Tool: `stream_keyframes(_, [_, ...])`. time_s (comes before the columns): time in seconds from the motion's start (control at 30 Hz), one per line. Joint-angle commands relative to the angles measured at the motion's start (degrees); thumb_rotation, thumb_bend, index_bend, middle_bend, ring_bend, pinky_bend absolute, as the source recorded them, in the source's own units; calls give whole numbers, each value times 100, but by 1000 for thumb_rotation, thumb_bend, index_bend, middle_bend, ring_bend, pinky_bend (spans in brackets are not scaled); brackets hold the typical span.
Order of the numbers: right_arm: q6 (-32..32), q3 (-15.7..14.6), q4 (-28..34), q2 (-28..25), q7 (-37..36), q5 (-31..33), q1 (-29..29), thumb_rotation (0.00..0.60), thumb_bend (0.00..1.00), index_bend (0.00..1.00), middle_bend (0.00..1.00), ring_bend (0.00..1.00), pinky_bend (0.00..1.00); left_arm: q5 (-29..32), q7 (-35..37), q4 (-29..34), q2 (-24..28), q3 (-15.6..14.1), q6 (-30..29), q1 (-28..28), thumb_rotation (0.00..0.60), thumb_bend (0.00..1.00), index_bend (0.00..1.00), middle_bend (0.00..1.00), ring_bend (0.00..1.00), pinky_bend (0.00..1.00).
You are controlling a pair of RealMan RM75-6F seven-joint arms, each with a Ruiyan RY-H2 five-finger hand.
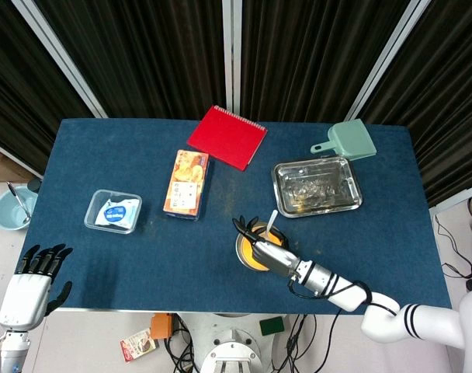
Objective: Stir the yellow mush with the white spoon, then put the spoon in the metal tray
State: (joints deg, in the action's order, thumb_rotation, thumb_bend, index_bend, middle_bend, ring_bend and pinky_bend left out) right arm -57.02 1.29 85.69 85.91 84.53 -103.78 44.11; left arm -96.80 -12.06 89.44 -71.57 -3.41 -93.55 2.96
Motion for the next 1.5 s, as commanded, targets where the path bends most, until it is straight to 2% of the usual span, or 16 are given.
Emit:
stream_keyframes(0.03, [274,131,245,-213,302,113,81,600,477,739,372,146,0,9,23,-16,-4,-3,-9,12,600,316,188,163,182,130])
stream_keyframes(0.43, [970,391,912,-699,1299,462,160,600,477,740,343,107,0,38,37,-56,-42,10,-1,19,600,316,188,163,182,129])
stream_keyframes(0.6, [1188,457,1070,-662,1822,815,112,600,476,740,335,86,0,41,83,-108,-72,13,-8,23,600,316,188,163,182,130])
stream_keyframes(0.77, [1218,440,1020,-577,1919,965,103,600,474,741,335,86,0,59,127,-159,-95,11,-11,33,600,317,186,163,182,129])
stream_keyframes(0.9, [1113,331,764,-350,1779,922,66,600,474,750,335,86,0,81,199,-218,-130,15,-6,37,600,316,185,163,182,129])
stream_keyframes(1.17, [686,41,233,117,1201,423,-18,600,474,758,336,88,0,85,248,-265,-135,23,-27,41,600,316,185,163,182,129])
stream_keyframes(1.5, [-315,-43,-347,695,306,13,-386,600,474,777,347,97,0,115,174,-317,-165,49,-44,51,600,316,182,163,182,130])
